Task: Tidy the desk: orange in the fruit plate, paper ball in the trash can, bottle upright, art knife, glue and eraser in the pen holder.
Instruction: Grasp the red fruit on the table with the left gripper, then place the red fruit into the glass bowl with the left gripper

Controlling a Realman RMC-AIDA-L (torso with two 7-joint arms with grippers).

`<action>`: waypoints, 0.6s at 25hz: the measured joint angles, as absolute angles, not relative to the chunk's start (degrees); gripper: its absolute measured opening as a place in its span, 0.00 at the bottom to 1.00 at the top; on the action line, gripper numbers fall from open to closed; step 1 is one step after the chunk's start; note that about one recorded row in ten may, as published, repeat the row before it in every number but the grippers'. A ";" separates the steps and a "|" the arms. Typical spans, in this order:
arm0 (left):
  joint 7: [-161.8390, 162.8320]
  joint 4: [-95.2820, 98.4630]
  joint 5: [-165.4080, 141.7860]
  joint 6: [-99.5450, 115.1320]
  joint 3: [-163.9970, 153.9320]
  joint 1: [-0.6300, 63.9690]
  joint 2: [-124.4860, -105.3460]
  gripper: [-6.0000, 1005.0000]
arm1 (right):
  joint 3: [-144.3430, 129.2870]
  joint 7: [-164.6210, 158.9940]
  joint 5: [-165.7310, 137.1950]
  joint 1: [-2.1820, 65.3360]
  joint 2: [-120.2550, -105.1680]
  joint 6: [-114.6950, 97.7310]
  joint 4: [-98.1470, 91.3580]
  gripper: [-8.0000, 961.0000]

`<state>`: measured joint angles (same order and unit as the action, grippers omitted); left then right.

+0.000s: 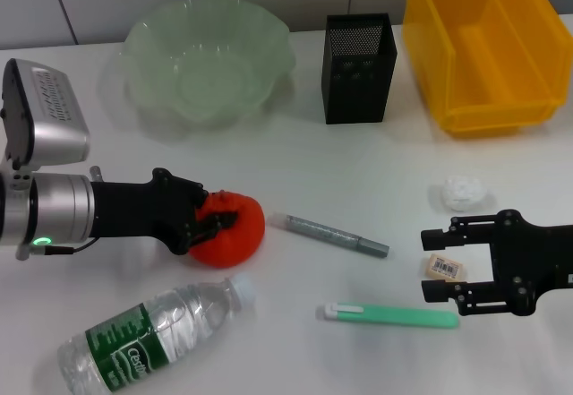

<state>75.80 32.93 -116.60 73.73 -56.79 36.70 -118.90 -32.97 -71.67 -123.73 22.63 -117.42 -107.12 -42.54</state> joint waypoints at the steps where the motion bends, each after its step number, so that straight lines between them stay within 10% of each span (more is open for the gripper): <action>1: 75.80 33.10 -116.40 73.85 -56.77 36.57 -118.87 0.32 | -32.95 -71.68 -123.72 22.67 -117.42 -107.04 -42.50 0.69; 15: 83.29 45.87 -107.79 80.78 -56.32 35.13 -118.54 0.15 | -32.96 -71.67 -123.66 22.90 -117.75 -106.29 -42.36 0.69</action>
<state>83.29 45.87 -107.79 80.78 -56.32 35.13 -118.54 -32.96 -71.67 -123.66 22.90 -117.75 -106.29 -42.36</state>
